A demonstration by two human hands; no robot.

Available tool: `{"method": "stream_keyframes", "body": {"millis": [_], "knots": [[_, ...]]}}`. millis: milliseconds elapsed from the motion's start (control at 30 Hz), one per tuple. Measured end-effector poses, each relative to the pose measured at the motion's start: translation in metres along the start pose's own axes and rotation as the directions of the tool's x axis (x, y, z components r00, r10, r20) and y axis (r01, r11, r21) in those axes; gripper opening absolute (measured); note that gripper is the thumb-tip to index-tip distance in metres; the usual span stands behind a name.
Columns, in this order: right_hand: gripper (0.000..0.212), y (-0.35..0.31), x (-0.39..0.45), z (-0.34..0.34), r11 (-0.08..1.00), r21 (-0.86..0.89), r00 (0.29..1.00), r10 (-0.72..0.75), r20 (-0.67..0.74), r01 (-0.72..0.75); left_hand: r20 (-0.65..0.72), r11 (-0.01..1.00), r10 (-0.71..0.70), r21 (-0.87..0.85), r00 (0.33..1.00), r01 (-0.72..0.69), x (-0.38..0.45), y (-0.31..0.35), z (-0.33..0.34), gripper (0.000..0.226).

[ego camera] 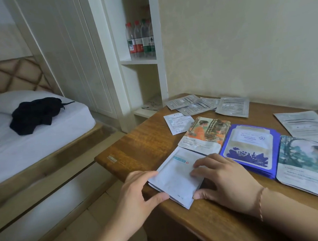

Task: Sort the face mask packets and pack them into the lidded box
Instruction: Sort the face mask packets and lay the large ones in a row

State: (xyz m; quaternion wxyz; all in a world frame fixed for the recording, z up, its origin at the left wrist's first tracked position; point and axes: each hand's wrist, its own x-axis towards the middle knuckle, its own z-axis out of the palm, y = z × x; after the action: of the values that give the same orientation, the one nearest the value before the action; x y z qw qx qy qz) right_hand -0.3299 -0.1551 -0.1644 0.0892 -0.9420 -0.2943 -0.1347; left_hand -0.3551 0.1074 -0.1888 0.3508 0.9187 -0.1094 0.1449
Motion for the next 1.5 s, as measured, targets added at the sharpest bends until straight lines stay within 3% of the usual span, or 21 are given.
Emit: {"method": "stream_keyframes", "body": {"millis": [133, 233, 367, 667, 1067, 1167, 1267, 1367, 1433, 1500], "knots": [[0.067, 0.002, -0.002, -0.006, 0.998, 0.053, 0.996, 0.036, 0.078, -0.04, 0.051, 0.999, -0.035, 0.002, 0.998, 0.035, 0.003, -0.002, -0.002, 0.059], [0.058, 0.006, -0.007, -0.012, 0.997, -0.009, 0.997, 0.071, -0.009, -0.071, 0.09, 0.999, -0.032, 0.002, 0.995, 0.032, 0.006, -0.002, -0.01, 0.057], [0.052, 0.004, -0.009, -0.014, 0.992, 0.033, 0.987, 0.116, 0.11, -0.12, 0.114, 0.999, -0.048, 0.022, 0.992, 0.046, 0.01, -0.001, -0.015, 0.052], [0.04, -0.018, -0.034, -0.002, 0.997, 0.017, 0.997, 0.075, -0.014, -0.075, 0.092, 0.999, -0.033, -0.017, 0.995, 0.034, 0.011, -0.008, -0.017, 0.049], [0.046, -0.021, -0.036, -0.002, 0.998, 0.046, 0.999, -0.048, 0.018, 0.047, 0.149, 0.999, -0.048, 0.024, 0.988, 0.044, 0.014, -0.001, -0.021, 0.046], [0.041, -0.017, -0.036, -0.003, 0.994, 0.109, 0.999, -0.026, 0.037, 0.022, 0.221, 0.996, -0.085, 0.026, 0.971, 0.081, 0.015, -0.003, -0.026, 0.047], [0.029, -0.01, -0.038, -0.005, 0.965, 0.258, 0.996, 0.071, -0.061, -0.053, 0.406, 0.993, -0.119, 0.073, 0.906, 0.097, 0.032, 0.001, -0.048, 0.053], [0.026, -0.005, -0.034, -0.013, 0.927, 0.359, 0.98, 0.159, -0.12, -0.106, 0.324, 0.998, -0.047, 0.043, 0.945, 0.035, 0.073, 0.004, -0.052, 0.05], [0.024, -0.005, -0.031, -0.015, 0.911, 0.401, 0.984, 0.148, -0.1, -0.096, 0.254, 0.991, -0.009, 0.128, 0.967, -0.024, 0.11, 0.006, -0.035, 0.042], [0.024, -0.009, -0.028, -0.013, 0.892, 0.445, 0.992, 0.115, -0.052, -0.08, 0.298, 0.973, 0.044, 0.205, 0.953, -0.109, 0.148, 0.01, -0.006, 0.042]]}}
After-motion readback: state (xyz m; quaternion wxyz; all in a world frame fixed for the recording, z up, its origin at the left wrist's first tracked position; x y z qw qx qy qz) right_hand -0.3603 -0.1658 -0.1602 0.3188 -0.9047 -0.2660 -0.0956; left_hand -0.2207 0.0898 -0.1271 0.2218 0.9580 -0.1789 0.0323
